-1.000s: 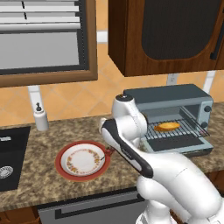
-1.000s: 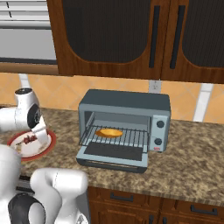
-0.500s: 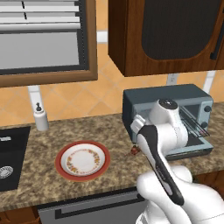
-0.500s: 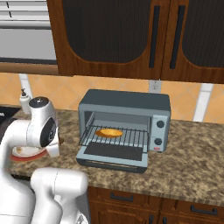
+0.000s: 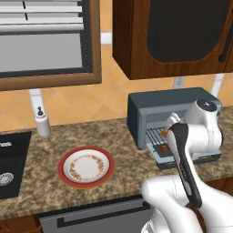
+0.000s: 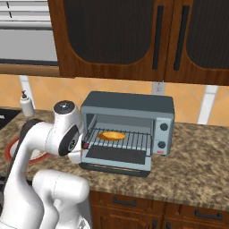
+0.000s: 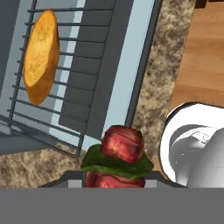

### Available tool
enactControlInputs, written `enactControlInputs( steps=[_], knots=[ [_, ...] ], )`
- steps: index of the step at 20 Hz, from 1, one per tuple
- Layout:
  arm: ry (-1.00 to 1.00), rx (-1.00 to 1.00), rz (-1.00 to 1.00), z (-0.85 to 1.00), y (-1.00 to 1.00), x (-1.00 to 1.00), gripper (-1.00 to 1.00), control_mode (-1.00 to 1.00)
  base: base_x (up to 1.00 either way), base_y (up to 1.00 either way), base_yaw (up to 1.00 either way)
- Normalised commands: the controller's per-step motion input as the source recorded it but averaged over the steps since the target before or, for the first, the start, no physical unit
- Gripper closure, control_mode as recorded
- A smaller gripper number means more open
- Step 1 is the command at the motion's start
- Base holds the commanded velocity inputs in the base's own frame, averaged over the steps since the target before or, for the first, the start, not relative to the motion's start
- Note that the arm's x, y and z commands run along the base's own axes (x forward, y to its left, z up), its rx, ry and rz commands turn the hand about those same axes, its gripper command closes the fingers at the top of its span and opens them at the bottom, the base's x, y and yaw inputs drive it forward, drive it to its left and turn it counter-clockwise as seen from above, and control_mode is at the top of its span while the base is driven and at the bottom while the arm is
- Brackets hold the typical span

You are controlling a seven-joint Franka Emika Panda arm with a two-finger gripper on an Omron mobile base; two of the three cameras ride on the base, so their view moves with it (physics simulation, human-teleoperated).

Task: Pick up the kebab skewer and baguette bread, and place them inside the toaster oven. Close the toaster oven door and start by setting the timer.

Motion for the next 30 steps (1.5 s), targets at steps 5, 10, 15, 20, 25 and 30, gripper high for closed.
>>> enactControlInputs(
  steps=[5,10,15,20,25,30],
  knots=[
    [0.0,0.0,-0.09,0.0,-0.74,0.18,1.0,-1.0,0.0,0.0,0.0],
    [0.0,0.0,-0.05,0.0,-0.7,0.35,1.0,-1.0,0.0,0.0,0.0],
    [0.0,0.0,0.0,-0.01,-0.42,0.66,1.0,-1.0,0.0,0.0,0.0],
    [0.0,0.0,0.0,-0.22,-0.26,0.46,1.0,-1.0,0.0,0.0,0.0],
    [0.01,0.0,-0.01,-0.41,-0.04,0.26,1.0,-1.0,0.0,0.0,0.0],
    [0.01,0.0,0.0,-0.31,-0.01,0.27,1.0,-1.0,0.0,0.0,0.0]
  ],
)
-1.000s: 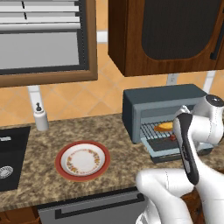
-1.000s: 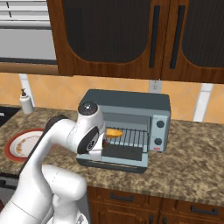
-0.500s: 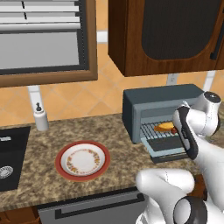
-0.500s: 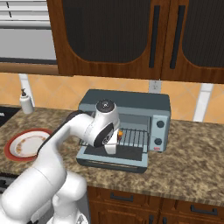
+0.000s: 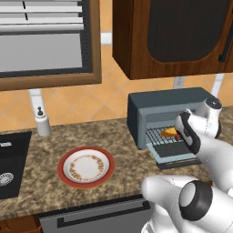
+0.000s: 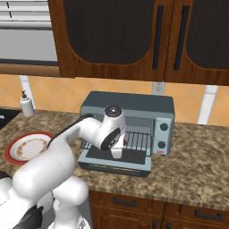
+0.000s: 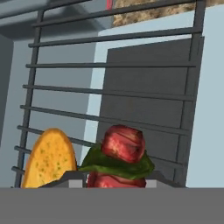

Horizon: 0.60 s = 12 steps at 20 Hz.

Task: Pick up the kebab skewer and baguette bread, and place them inside the toaster oven. Close the toaster oven door and start by setting the timer.

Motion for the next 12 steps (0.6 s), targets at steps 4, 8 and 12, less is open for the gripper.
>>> enactControlInputs(
  steps=[4,8,12],
  knots=[
    [0.0,0.0,0.0,-0.18,-0.06,0.26,1.0,-1.0,0.0,0.0,0.0],
    [0.0,0.0,0.0,-0.05,-0.1,0.09,1.0,-1.0,0.0,0.0,0.0],
    [0.0,0.0,0.0,-0.01,-0.01,0.0,-1.0,-1.0,0.0,0.0,0.0]
  ],
)
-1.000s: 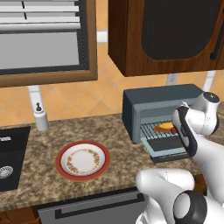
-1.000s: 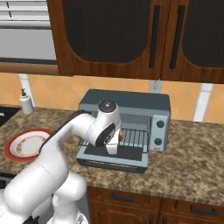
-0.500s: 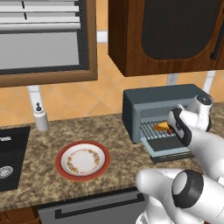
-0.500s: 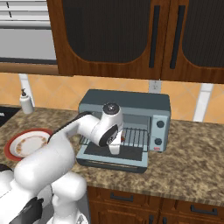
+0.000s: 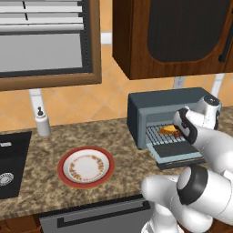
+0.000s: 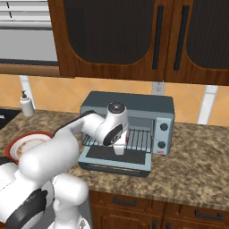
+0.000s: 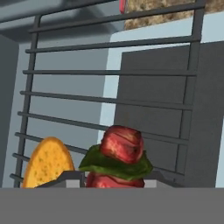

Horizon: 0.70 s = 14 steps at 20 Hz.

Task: Pick up the kebab skewer and baguette bread, and place them inside the toaster oven. Close the toaster oven door and start by setting the timer.

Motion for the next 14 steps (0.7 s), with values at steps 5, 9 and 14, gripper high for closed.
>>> enactControlInputs(
  steps=[5,9,14],
  knots=[
    [0.0,0.0,0.0,0.0,0.0,0.0,-1.0,-1.0,0.0,0.0,0.0],
    [0.0,0.0,0.0,0.0,0.0,0.0,-1.0,-1.0,0.0,0.0,0.0],
    [-0.01,0.0,0.0,0.14,-0.19,-0.06,-1.0,-1.0,0.0,0.0,0.0]
  ],
)
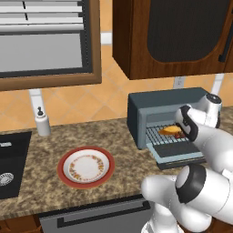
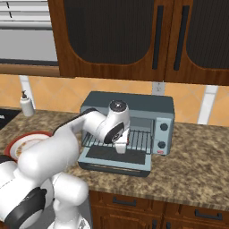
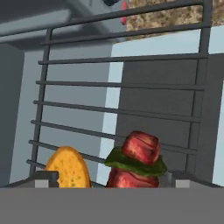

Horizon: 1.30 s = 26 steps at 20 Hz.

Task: Pick up the kebab skewer and baguette bread, and place them inside the toaster oven. Close the toaster oven door and start by setting the timer.

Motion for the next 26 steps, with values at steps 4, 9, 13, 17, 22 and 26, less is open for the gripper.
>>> enactControlInputs(
  steps=[4,9,13,17,22,26],
  knots=[
    [-0.04,0.0,0.0,0.43,-0.18,-0.06,-1.0,-1.0,0.0,0.0,0.0],
    [-0.01,-0.01,0.04,0.21,-0.23,-0.42,-1.0,-1.0,0.0,0.0,0.0],
    [-0.13,-0.06,0.19,0.0,-0.3,-0.83,-1.0,-1.0,0.0,0.0,0.0],
    [-0.21,-0.14,0.38,-0.03,-0.07,-0.79,-1.0,-1.0,0.0,0.0,0.0],
    [-0.2,-0.2,0.43,-0.25,0.0,-0.32,-1.0,-1.0,0.0,0.0,0.0],
    [-0.17,-0.24,0.37,-0.24,-0.01,-0.14,-1.0,-1.0,0.0,0.0,0.0]
  ],
)
